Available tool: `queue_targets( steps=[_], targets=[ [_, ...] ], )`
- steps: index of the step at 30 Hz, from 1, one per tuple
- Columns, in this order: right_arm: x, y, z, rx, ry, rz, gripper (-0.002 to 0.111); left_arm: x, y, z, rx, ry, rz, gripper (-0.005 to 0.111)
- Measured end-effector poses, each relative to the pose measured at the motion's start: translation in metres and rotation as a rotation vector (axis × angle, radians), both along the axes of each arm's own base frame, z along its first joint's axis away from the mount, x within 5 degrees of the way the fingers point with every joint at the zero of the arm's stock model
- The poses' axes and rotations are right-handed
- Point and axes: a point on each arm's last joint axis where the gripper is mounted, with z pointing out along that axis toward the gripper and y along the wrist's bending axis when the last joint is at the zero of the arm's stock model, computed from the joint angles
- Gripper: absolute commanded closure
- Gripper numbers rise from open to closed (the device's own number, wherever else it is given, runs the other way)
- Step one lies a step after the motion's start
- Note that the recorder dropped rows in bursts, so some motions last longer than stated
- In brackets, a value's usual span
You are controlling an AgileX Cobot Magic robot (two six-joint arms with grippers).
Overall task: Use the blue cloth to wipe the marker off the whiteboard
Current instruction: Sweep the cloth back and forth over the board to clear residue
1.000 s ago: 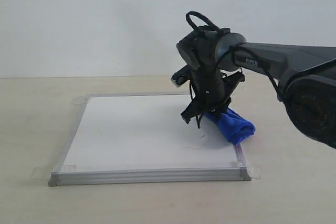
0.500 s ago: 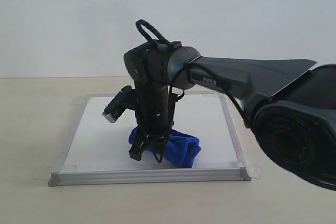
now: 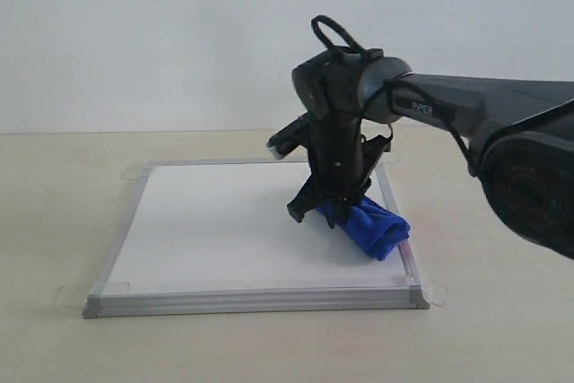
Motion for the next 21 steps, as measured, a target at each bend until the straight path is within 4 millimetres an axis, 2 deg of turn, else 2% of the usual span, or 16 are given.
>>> queue_targets(
  steps=[3,11,18,21],
  targets=[
    [0.007,-0.013,0.0,0.014,0.002,-0.061,0.108,0.0,0.0,0.0,0.0,0.0,0.0,0.103],
    [0.0,-0.002,-0.003,0.05,0.046,0.023,0.108,0.0,0.0,0.0,0.0,0.0,0.0,0.103],
    [-0.039,0.024,0.001,0.036,0.109,0.168,0.108,0.0,0.0,0.0,0.0,0.0,0.0,0.103],
    [-0.056,0.027,0.0,0.031,0.154,0.201,0.108,0.0,0.0,0.0,0.0,0.0,0.0,0.103]
  ],
)
